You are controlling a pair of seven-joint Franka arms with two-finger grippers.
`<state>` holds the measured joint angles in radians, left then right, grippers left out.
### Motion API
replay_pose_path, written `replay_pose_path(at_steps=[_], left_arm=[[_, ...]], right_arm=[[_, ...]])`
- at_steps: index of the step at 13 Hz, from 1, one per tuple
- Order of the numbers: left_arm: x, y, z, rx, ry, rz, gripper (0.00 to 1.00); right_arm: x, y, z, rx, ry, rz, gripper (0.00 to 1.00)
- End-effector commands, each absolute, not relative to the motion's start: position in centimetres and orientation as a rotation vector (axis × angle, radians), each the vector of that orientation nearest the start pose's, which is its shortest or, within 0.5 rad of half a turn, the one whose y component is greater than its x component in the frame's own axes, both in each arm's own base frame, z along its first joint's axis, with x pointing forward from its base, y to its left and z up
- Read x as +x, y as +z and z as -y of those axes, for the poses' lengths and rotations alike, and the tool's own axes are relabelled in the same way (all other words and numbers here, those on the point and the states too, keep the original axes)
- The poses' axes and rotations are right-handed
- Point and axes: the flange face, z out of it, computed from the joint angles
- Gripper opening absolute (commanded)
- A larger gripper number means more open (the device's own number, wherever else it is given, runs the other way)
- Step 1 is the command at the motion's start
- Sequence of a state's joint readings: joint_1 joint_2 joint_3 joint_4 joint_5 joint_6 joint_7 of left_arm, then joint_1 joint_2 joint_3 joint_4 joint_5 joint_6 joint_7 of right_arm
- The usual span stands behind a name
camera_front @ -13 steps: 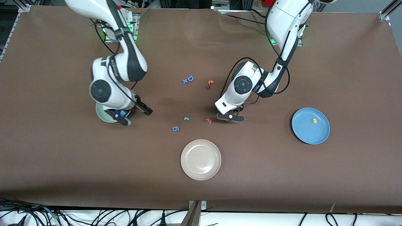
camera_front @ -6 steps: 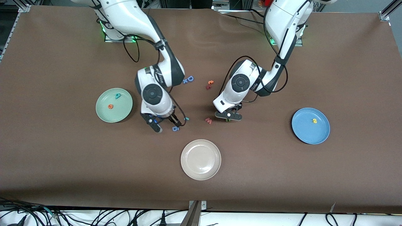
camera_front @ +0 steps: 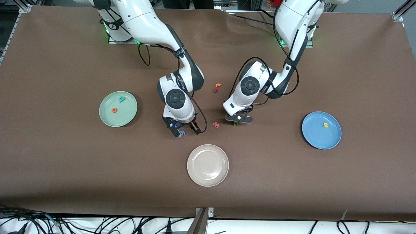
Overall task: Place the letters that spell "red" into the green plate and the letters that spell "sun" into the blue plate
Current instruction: 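Grasp the yellow u with the left gripper while the right gripper grasps teal letter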
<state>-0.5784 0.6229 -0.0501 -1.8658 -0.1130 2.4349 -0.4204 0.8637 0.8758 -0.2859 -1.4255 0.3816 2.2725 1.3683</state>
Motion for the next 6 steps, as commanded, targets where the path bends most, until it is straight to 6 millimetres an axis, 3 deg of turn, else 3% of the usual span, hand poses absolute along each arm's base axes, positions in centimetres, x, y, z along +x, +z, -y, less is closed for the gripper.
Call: replay_pose_path(at_steps=[1,4,6], left_arm=[[50.71,18.40,36.84,-3.192,0.154,-0.169,0.60],[50.87,18.42,37.05,-3.198,0.140,-0.167,0.60],[50.86,18.40,37.15,-3.200,0.138,-0.169,0.59]], right_arm=[[58.19,17.56,-44.37,-2.728,0.094,-1.415,0.81],[58.12,17.43,-44.42,-2.730,0.096,-1.415,0.57],[57.90,17.42,-44.68,-2.735,0.098,-1.407,0.50]])
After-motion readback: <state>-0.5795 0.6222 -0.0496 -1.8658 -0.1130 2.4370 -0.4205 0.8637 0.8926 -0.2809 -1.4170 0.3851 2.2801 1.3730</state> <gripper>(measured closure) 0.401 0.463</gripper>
